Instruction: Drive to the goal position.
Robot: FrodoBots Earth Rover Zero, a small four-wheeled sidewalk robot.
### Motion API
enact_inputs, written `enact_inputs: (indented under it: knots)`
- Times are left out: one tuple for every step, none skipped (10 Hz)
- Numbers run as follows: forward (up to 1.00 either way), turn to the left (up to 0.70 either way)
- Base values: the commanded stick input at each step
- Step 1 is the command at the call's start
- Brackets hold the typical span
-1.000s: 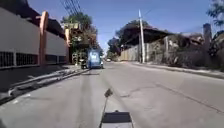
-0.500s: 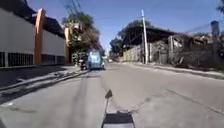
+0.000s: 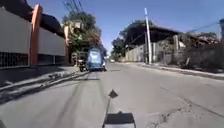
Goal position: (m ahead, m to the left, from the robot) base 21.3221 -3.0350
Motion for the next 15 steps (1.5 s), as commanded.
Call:
enact_inputs:
  knots:
    - [1.0,-0.4]
    - [1.0,-0.4]
    - [1.0,-0.19]
    - [1.0,0.0]
    - [1.0,0.0]
    - [1.0,0.0]
    - [1.0,0.0]
    - [1.0,0.0]
    - [1.0,0.0]
    - [1.0,-0.18]
    - [1.0,-0.36]
    - [1.0,-0.39]
    - [1.0,-0.2]
    - [1.0,0.0]
    - [1.0,0.0]
